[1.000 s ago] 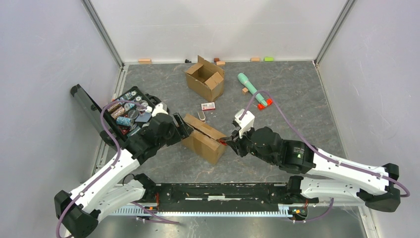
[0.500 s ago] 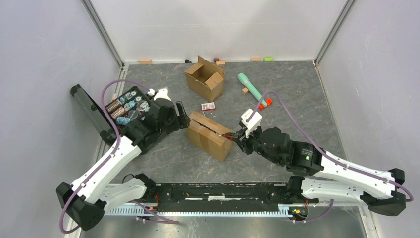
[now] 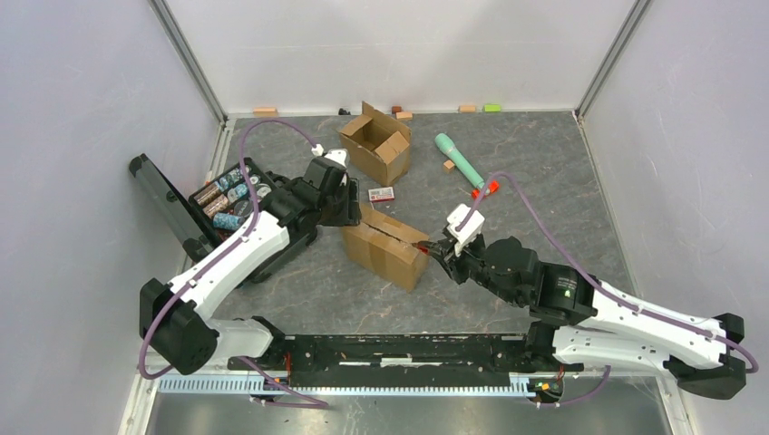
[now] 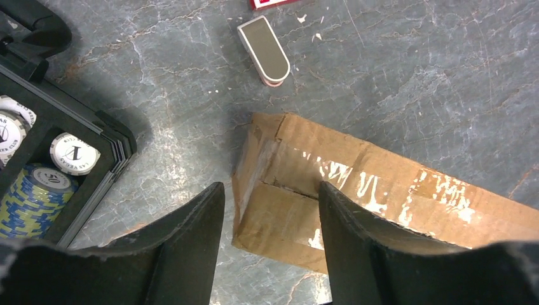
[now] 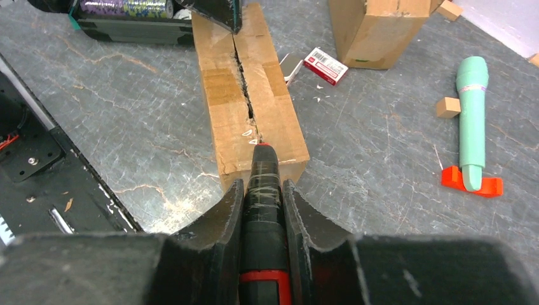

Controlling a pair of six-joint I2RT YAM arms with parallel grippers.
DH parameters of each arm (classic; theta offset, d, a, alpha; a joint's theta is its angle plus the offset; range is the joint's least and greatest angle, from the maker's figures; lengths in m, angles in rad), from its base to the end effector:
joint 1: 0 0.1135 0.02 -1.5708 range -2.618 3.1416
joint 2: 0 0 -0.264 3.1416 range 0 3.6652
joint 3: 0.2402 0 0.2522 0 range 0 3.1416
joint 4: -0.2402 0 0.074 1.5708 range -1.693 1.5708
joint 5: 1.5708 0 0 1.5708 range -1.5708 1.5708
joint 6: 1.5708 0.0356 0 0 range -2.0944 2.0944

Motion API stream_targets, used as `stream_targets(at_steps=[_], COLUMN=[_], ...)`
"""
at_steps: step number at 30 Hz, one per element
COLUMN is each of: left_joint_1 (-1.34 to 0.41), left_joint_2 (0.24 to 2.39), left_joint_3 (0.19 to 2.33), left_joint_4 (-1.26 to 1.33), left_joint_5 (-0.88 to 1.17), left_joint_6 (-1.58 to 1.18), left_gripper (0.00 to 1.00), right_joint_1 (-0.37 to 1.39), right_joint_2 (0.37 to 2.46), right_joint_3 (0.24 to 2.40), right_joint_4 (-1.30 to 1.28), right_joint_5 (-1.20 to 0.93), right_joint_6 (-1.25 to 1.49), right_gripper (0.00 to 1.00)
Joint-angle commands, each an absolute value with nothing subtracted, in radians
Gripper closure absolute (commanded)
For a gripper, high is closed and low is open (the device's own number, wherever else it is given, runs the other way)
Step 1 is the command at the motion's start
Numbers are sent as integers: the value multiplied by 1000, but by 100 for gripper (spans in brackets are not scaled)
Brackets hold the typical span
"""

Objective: Unpack the express box
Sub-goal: Cut the express box at the center of the board.

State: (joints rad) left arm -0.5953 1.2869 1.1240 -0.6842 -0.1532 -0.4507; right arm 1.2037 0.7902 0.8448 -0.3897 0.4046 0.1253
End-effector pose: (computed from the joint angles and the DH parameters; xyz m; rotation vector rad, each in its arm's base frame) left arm 0.2264 -0.1468 0.3046 0.1049 2.4241 -0.2973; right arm 0.0764 0.1596 0.3392 -0.7347 1.7651 0.5236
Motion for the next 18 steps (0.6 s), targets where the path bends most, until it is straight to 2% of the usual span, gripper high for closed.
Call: stream_targets(at_steps=[1,9,14,18], left_joint_1=[-558,-527,-516,-495], left_joint_2=[1283,1231,1208,1210], left_joint_3=[1090,991,953,908], left_joint_4=[-670,-637,-628,-619], left_joint_5=[-181,-157,-131,-90], left_joint_6=[-433,-492,-524,-537], left_gripper=[41,52,58,64], right_joint_1=[1197,1198,1198,1198], right_joint_2=[740,702,726,669], right_joint_3=[869,916,970,930], right_joint_4=[-323,-340,-525,-511], right_joint_5=[474,592,798,779], right_joint_6=[138,200,330,367], right_gripper=[100,100,100,100])
